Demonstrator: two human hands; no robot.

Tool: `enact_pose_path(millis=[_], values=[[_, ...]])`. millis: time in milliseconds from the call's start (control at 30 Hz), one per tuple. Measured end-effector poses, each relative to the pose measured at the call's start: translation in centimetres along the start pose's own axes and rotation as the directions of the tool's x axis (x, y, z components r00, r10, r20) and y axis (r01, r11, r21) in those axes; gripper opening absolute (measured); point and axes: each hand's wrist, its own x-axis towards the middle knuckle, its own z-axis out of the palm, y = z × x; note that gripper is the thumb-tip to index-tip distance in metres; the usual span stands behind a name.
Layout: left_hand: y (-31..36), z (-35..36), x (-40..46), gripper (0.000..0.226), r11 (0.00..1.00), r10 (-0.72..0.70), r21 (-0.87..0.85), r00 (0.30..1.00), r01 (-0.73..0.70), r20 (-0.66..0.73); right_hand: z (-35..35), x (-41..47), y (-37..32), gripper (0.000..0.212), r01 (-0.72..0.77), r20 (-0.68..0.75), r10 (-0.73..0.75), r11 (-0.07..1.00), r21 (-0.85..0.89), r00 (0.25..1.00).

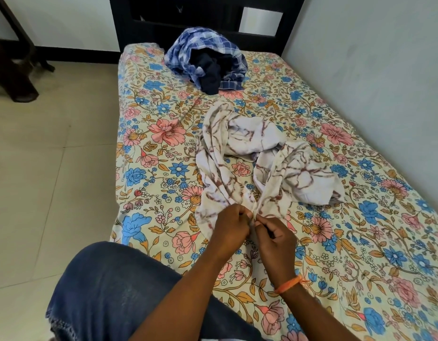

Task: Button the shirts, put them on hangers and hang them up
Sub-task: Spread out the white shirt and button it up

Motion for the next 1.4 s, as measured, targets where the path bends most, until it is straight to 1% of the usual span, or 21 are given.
enact_pose_path(millis=[67, 133, 233, 400, 500, 567, 667, 733, 900, 1000, 1100, 1233, 1300, 1400], values=[[-0.2, -0.1, 0.2, 0.016, 1.0, 0.002, 0.021, 1.0, -0.003, 0.022, -0.2, 0.2, 0.3, 0.022, -0.068, 0.01, 0.068, 0.997, 0.031, 0.998], [-0.5, -0.2, 0.3, 0.016, 0.999, 0.006, 0.037, 0.999, -0.007, 0.04, -0.6, 0.6, 0.5, 0.02, -0.146, 0.055, 0.142, 0.987, 0.066, 0.988], [-0.7, -0.4, 0.4, 0.023, 0.996, 0.01, 0.084, 0.998, -0.015, 0.059, -1.1, 1.3, 0.3, 0.016, -0.205, 0.112, 0.191, 0.971, 0.127, 0.975], [-0.8, -0.7, 0.8, 0.021, 0.993, 0.026, 0.11, 0.997, -0.034, 0.075, -0.9, 1.9, 0.2, 0.009, -0.226, 0.113, 0.218, 0.972, 0.064, 0.969], [-0.6, -0.7, 0.7, 0.023, 0.998, 0.005, 0.07, 0.999, -0.008, 0.048, -0.5, 1.9, 0.2, 0.007, -0.207, 0.066, 0.206, 0.978, 0.01, 0.976], [-0.3, -0.7, 0.3, 0.023, 1.0, -0.006, 0.025, 1.0, 0.006, 0.015, -0.4, 2.0, 0.1, 0.007, -0.201, 0.059, 0.201, 0.98, -0.005, 0.978], [0.4, -0.8, -0.1, 0.018, 1.0, 0.009, -0.028, 1.0, -0.009, -0.005, -0.4, 2.1, 0.0, 0.009, -0.201, 0.056, 0.201, 0.98, -0.007, 0.978], [0.4, -0.9, -0.1, 0.017, 0.998, -0.007, -0.057, 1.0, 0.006, -0.017, -0.5, 2.0, 0.1, 0.009, -0.201, 0.064, 0.201, 0.98, 0.002, 0.978], [0.3, -1.2, 0.0, 0.02, 0.997, -0.03, -0.068, 1.0, 0.03, -0.002, -0.5, 1.8, 0.1, 0.009, -0.196, 0.076, 0.194, 0.98, 0.021, 0.978], [0.2, -1.0, 0.3, 0.023, 0.992, -0.082, -0.102, 0.997, 0.081, -0.003, -0.5, 2.0, -0.3, 0.011, -0.214, 0.088, 0.207, 0.974, 0.076, 0.974], [0.4, -0.7, 0.4, 0.025, 0.991, -0.11, -0.082, 0.994, 0.109, -0.004, -0.6, 2.2, -0.6, 0.012, -0.256, 0.124, 0.239, 0.955, 0.148, 0.963], [0.6, -0.4, 0.5, 0.021, 0.996, -0.081, -0.039, 0.997, 0.081, 0.013, -0.7, 2.2, -0.2, 0.012, -0.379, 0.17, 0.343, 0.882, 0.28, 0.924], [0.4, -0.3, 0.6, 0.019, 0.998, -0.066, -0.014, 0.998, 0.066, 0.026, -0.8, 2.2, 0.0, 0.013, -0.417, 0.196, 0.372, 0.856, 0.305, 0.907], [0.4, -0.3, 0.4, 0.025, 0.994, -0.093, -0.06, 0.995, 0.094, 0.03, -1.0, 2.5, 0.1, 0.013, -0.445, 0.244, 0.381, 0.836, 0.321, 0.892]])
